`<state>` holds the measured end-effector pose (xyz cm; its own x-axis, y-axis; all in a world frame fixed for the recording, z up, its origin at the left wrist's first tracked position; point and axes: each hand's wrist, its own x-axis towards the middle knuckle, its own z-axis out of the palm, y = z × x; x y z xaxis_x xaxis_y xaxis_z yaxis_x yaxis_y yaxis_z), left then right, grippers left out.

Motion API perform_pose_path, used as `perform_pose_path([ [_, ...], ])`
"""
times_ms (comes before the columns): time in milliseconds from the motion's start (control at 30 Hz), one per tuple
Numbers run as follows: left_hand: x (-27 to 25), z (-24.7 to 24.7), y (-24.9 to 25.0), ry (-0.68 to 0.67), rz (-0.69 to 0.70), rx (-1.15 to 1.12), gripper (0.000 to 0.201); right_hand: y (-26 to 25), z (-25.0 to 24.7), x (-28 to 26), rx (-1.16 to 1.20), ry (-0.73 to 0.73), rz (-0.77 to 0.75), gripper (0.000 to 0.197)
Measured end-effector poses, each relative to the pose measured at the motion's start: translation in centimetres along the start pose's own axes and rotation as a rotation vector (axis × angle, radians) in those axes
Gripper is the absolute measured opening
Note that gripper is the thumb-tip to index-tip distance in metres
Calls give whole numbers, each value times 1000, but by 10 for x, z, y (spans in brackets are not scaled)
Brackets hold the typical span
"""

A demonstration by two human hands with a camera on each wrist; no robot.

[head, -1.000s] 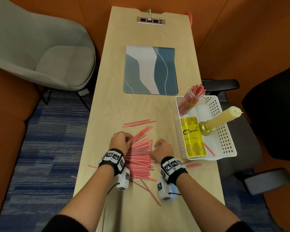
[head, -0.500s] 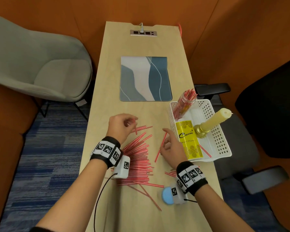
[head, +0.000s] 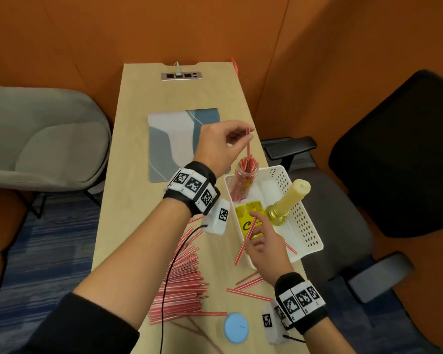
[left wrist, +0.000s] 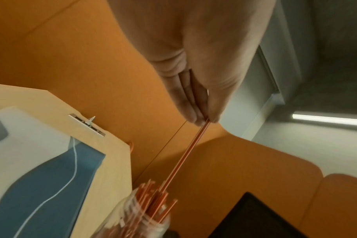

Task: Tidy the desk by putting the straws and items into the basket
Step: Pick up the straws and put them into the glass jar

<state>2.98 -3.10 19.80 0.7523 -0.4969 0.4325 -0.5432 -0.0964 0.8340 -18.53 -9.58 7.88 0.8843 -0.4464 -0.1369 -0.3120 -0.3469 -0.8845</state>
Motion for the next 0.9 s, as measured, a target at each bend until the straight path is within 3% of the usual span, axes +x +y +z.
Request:
perform_pose_path([
  [100,2,18,-23,-93,-84,83,15,-10,-24,15,0,82,-46,61],
  [233,-16,22,-49,-198,-142,256,40,-45,-61,57,10,273,-168,54],
  [333,-41,11,-62,-122,-175,256,38,-76,-76,95,38,419,-334,57],
  [433,-80,-8,-89,-54,-337,271,29,-96,-76,127,0,495,-474,57],
  [533,-129,-33,-123,-82,-568,405,27,-99,-64,147,-117,441,-494,56],
  [633,-175,-54,-145,-184,-808,519,32,-85,-46,151,-313,240,-373,56],
  [700,-200,-63,-151,-248,-856,585,32,-75,-38,144,-415,224,-361,52],
  [800,-227,-68,-154,-322,-882,615,33,-67,-25,116,-370,350,-452,40],
  [833,-233,-68,-155,-331,-877,615,33,-63,-16,104,-340,330,-467,35],
  [900,-243,-69,-157,-327,-847,616,32,-49,12,78,-330,120,-438,29],
])
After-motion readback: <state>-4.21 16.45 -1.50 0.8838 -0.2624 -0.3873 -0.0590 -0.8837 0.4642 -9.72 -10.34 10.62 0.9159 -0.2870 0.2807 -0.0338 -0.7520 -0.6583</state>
